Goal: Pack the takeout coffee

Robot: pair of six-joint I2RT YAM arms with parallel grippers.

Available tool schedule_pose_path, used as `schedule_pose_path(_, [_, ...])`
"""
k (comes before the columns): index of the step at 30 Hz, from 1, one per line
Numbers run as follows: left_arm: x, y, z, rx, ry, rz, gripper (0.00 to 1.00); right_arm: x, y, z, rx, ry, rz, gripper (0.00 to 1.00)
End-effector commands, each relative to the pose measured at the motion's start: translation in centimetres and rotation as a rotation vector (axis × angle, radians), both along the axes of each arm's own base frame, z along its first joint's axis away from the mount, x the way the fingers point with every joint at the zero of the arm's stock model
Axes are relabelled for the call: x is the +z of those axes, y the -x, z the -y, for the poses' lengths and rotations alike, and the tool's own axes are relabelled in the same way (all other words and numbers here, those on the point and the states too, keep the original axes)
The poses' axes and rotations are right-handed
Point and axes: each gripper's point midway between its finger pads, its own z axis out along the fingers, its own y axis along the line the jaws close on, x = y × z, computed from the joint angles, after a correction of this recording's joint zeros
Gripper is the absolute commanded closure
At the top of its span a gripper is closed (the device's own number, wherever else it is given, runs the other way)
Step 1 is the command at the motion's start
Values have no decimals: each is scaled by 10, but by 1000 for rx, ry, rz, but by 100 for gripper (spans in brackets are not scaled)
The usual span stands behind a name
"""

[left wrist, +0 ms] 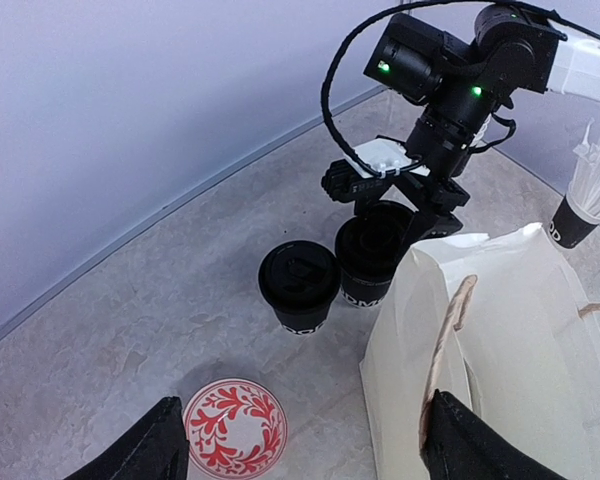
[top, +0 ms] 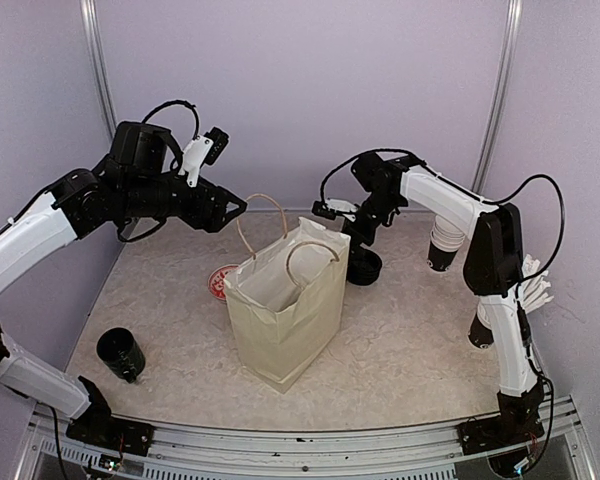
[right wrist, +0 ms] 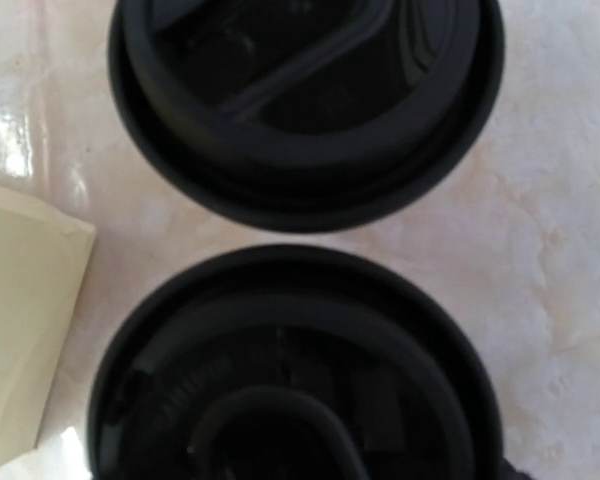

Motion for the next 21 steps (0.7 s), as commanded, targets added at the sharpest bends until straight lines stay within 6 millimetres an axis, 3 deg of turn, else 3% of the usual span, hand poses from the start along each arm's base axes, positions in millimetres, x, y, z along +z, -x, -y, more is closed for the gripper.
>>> schedule_pose_path(1, [10,1,0,12,35,40,20,-8,7,-1,-3,33,-26,21])
schedule_pose_path(7, [28,-3,-6,39,57,107,20,4,12,-2,-6,21,-26,34])
schedule_pose_path(16, [51,-6,-9,57,89,189,19,55,29,1,-2,-50,19,37])
schedule_pose_path(21, [59,-13,-18,115,94,241,14,69,45,13,-8,-47,32,38])
